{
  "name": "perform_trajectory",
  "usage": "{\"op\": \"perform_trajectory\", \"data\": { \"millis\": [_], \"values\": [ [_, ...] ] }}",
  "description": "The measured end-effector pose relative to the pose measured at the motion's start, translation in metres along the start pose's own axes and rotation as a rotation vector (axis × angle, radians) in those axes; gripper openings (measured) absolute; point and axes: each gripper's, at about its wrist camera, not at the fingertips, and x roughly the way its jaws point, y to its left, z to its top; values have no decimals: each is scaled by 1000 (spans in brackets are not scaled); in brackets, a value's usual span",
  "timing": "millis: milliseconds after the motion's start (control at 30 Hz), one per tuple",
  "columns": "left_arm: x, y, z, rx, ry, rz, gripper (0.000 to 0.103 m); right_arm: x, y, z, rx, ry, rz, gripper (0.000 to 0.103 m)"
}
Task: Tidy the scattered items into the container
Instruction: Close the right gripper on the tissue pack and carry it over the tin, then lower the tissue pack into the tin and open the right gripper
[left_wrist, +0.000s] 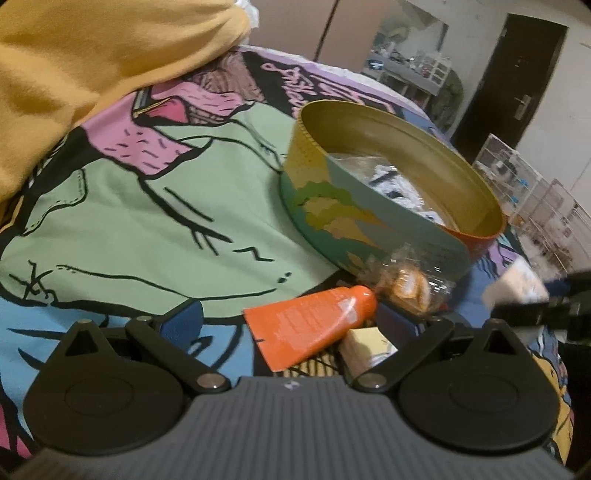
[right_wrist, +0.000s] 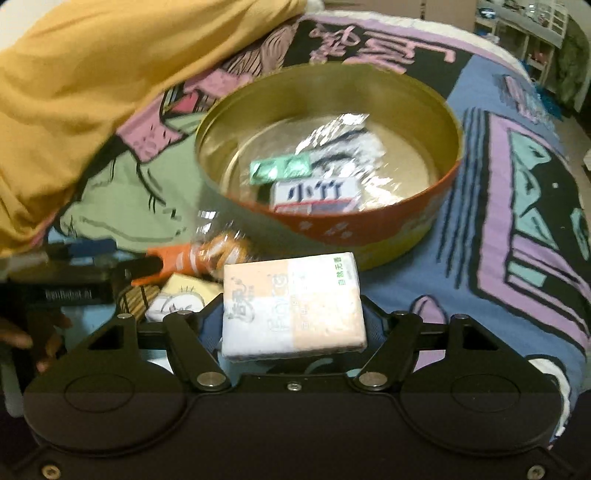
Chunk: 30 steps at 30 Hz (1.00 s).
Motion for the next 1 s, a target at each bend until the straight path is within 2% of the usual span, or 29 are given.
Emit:
{"op": "perform_trajectory", "data": {
  "millis": [333, 533, 1000],
  "values": [
    [-3, -33, -13, 135, 27, -71, 103, -48, -15, 28, 31, -104, -16, 70],
    [-2, -51, -21, 195, 37, -73, 103, -64, -16, 45, 34, -148, -23, 70],
    [-1, -64, -30, 147, 39, -71, 103, -70, -11, 72, 15, -173, -51, 70]
  ]
}}
